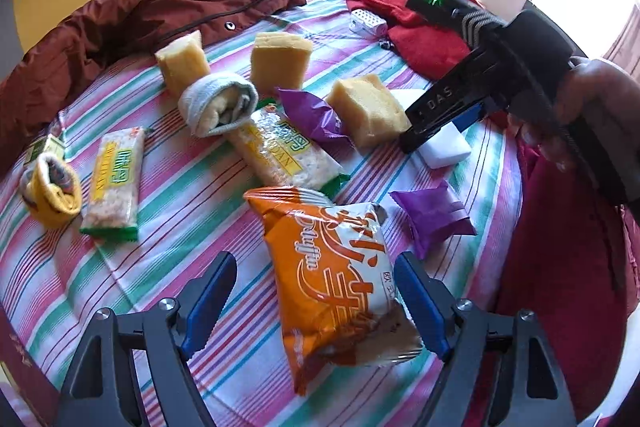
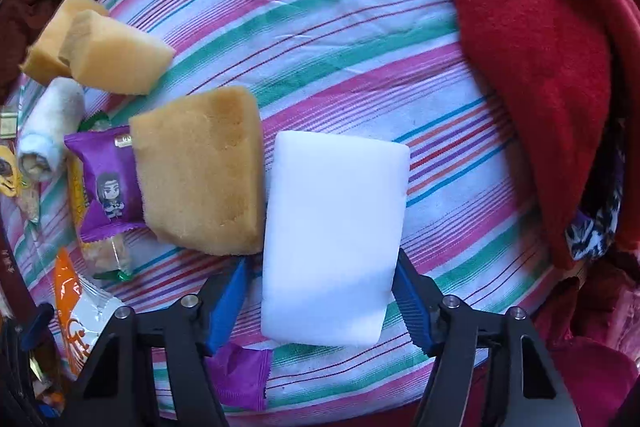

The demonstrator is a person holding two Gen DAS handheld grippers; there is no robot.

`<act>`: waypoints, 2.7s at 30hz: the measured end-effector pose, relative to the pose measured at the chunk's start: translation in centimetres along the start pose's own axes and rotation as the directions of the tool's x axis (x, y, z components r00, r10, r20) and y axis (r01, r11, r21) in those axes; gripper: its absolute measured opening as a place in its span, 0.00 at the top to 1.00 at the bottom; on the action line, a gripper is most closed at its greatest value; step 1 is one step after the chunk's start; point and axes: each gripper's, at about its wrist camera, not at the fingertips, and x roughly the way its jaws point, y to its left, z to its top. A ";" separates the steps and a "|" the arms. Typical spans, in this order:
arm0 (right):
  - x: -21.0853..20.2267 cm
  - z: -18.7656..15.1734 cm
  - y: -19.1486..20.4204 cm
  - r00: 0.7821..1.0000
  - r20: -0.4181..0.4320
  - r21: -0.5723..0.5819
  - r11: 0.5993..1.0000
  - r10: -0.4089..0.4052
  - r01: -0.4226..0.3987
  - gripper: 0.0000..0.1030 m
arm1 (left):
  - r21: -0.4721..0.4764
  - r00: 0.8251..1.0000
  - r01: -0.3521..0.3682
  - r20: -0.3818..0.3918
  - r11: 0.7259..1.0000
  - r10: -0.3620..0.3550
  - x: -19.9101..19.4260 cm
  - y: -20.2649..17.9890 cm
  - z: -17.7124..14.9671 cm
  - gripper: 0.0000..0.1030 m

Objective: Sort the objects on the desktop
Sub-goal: 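Grasp the orange snack bag with the left tool while the right tool grasps the white block, then carry the snack bag and white block into the gold tray and release, then move both tools back toward the remaining items on the cloth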

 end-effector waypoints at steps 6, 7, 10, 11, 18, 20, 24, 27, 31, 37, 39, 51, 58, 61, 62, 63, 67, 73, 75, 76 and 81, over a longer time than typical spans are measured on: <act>-0.5 -0.2 -0.6 1.000 0.018 0.019 1.000 0.022 -0.022 0.44 | -0.050 0.997 0.055 -0.046 0.997 -0.057 2.1 0.6 -0.8 0.32; -0.7 -0.3 -0.8 0.999 0.025 0.025 0.999 0.029 -0.030 0.44 | -0.058 0.997 0.060 -0.046 0.997 -0.062 2.3 0.8 -1.1 0.35; -1.5 -0.6 -1.2 0.997 0.062 0.047 0.998 0.047 -0.050 0.45 | -0.056 0.998 0.059 -0.019 0.997 -0.060 1.8 1.1 -1.7 0.39; -1.9 -0.8 -1.3 0.996 0.078 0.052 0.997 0.051 -0.055 0.45 | -0.054 0.999 0.045 -0.012 0.997 -0.046 1.5 1.2 -1.9 0.39; -5.4 -2.6 -1.9 0.976 0.215 0.081 0.995 0.041 -0.060 0.45 | -0.116 0.999 0.015 0.051 0.993 -0.009 -1.3 3.4 -4.0 0.39; -6.9 -3.6 -1.6 0.959 0.275 0.059 0.995 0.066 -0.085 0.45 | -0.135 0.997 0.011 0.078 0.991 0.000 -2.7 3.9 -4.7 0.39; -10.6 -4.9 1.3 0.920 0.371 -0.042 0.991 0.130 -0.124 0.45 | -0.188 0.991 0.005 0.133 0.982 0.020 -5.9 4.9 -5.7 0.39; -11.2 -6.2 5.8 0.897 0.401 -0.136 0.980 0.186 -0.143 0.44 | -0.238 0.983 -0.020 0.175 0.971 0.063 -8.9 6.6 -6.9 0.39; -11.2 -8.3 12.0 0.870 0.401 -0.296 0.939 0.287 -0.174 0.44 | -0.316 0.967 -0.064 0.216 0.947 0.137 -12.0 8.9 -8.6 0.39; -11.6 -10.4 22.3 0.830 0.337 -0.506 0.829 0.444 -0.237 0.44 | -0.494 0.924 -0.153 0.237 0.856 0.302 -17.6 14.7 -13.2 0.39; -12.0 -11.2 25.9 0.820 0.310 -0.565 0.787 0.480 -0.247 0.44 | -0.561 0.902 -0.188 0.226 0.806 0.367 -19.7 17.0 -15.3 0.39; -14.8 -13.3 42.3 0.698 0.193 -0.713 0.588 0.689 -0.382 0.03 | -0.777 0.798 -0.392 -0.020 0.493 0.602 -26.1 25.9 -29.6 0.35; -12.6 -15.2 43.7 0.734 0.152 -0.729 0.577 0.662 -0.369 0.03 | -0.791 0.804 -0.371 -0.012 0.487 0.594 -25.7 24.8 -33.2 0.33; -11.1 -15.5 42.4 0.757 0.146 -0.716 0.596 0.637 -0.364 0.03 | -0.806 0.798 -0.364 -0.012 0.466 0.602 -26.0 24.4 -34.0 0.33; -10.6 -15.6 42.0 0.765 0.152 -0.713 0.605 0.626 -0.355 0.03 | -0.808 0.791 -0.381 -0.034 0.449 0.611 -26.0 24.4 -34.5 0.33; -10.1 -15.6 41.5 0.772 0.157 -0.710 0.614 0.616 -0.346 0.03 | -0.810 0.787 -0.394 -0.053 0.435 0.614 -26.0 24.5 -34.6 0.33; -9.0 -16.8 39.8 0.794 0.176 -0.707 0.636 0.582 -0.310 0.03 | -0.843 0.791 -0.367 -0.061 0.393 0.609 -26.1 24.8 -35.8 0.34; -9.0 -18.8 38.5 0.797 0.278 -0.738 0.650 0.537 -0.180 0.03 | -0.848 0.789 -0.316 0.014 0.426 0.614 -26.9 23.9 -34.1 0.33; -8.9 -19.2 37.9 0.794 0.298 -0.739 0.655 0.529 -0.159 0.03 | -0.834 0.794 -0.308 0.040 0.457 0.607 -26.7 23.2 -32.8 0.33; -8.8 -19.4 37.5 0.793 0.310 -0.735 0.661 0.525 -0.150 0.03 | -0.827 0.796 -0.309 0.045 0.469 0.604 -26.6 23.1 -32.3 0.33; -8.2 -19.6 35.6 0.790 0.338 -0.708 0.691 0.511 -0.144 0.13 | -0.782 0.812 -0.310 0.078 0.541 0.578 -25.6 21.3 -29.6 0.34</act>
